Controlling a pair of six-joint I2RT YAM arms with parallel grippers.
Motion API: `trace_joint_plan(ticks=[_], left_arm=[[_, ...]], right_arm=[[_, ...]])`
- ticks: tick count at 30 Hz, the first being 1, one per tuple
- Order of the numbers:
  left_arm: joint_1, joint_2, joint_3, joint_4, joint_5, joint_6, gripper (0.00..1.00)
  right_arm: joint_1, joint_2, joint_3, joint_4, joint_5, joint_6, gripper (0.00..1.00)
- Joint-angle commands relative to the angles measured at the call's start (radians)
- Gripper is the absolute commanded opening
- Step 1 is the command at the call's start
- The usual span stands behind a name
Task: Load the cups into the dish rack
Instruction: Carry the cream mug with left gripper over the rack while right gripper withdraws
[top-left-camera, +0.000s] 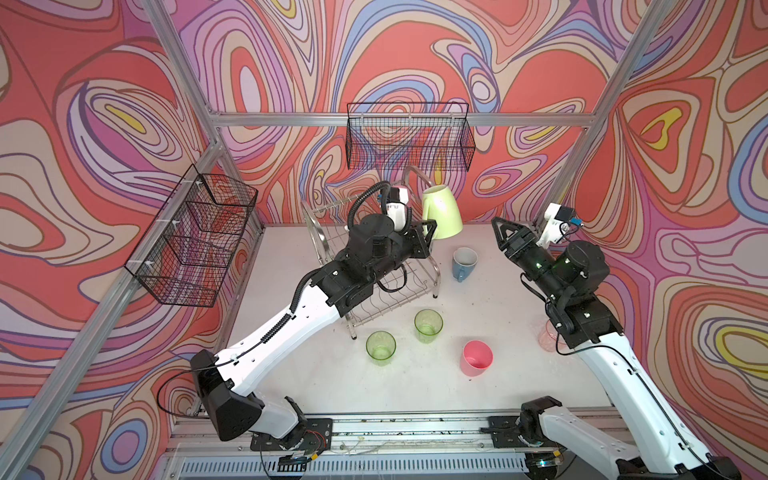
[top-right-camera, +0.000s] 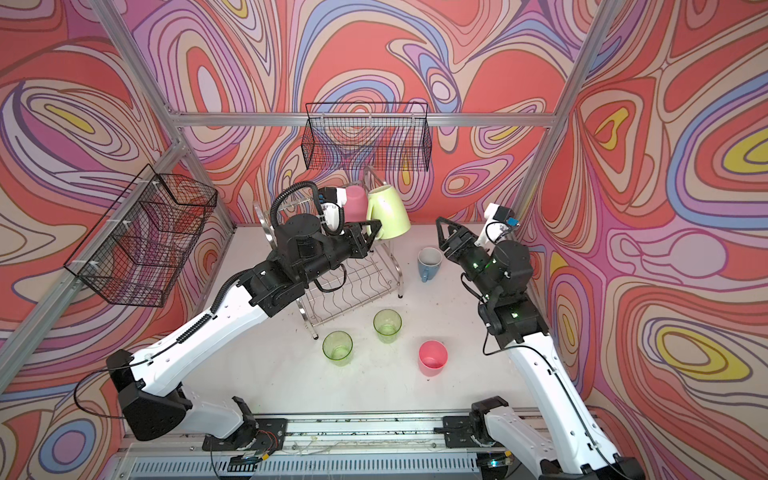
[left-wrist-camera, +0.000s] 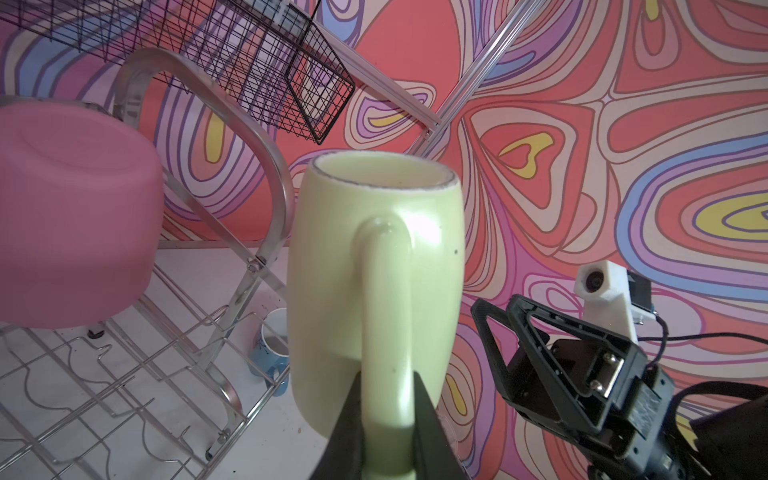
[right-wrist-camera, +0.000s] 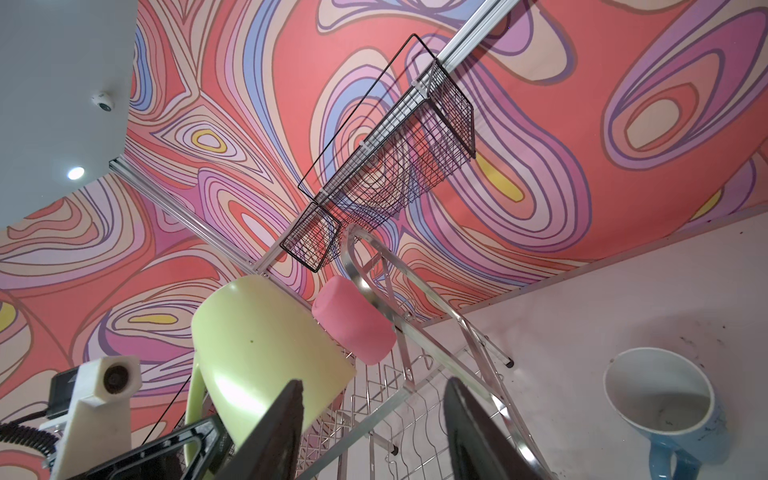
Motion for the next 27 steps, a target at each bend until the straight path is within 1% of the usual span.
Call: trace_joint_plan(ticks=[1, 6, 10, 14, 18, 22, 27], left_arm=[[-0.004, -0.075, 0.051, 0.043, -0.086, 0.11, 0.02], [-0.004, -0.108, 0.042, 0.011, -0.168, 0.207, 0.02], [-0.005, -0.126, 0.027, 0.002, -0.226, 0.256, 0.02], [-0.004, -0.135, 0.022, -0.003, -0.255, 0.282, 0.01], [-0.015, -0.141, 0.02, -0.012, -0.261, 0.304, 0.01], [-0.072, -0.138, 0.023, -0.006, -0.287, 0.361, 0.0], [-0.173, -0.133, 0.018, 0.029, -0.35, 0.436, 0.0]], right_arm=[[0.002, -0.003, 0.004, -0.022, 0.022, -0.044, 0.56], [0.002, -0.002, -0.002, -0.024, 0.023, -0.054, 0.56], [0.002, -0.003, -0.009, -0.019, 0.021, -0.055, 0.55], [0.002, -0.003, -0.013, -0.019, 0.022, -0.061, 0.55], [0.002, 0.0, -0.012, -0.027, 0.032, -0.067, 0.55], [0.002, 0.009, -0.002, -0.046, 0.054, -0.072, 0.55], [0.002, 0.018, 0.016, -0.098, 0.107, -0.08, 0.54]])
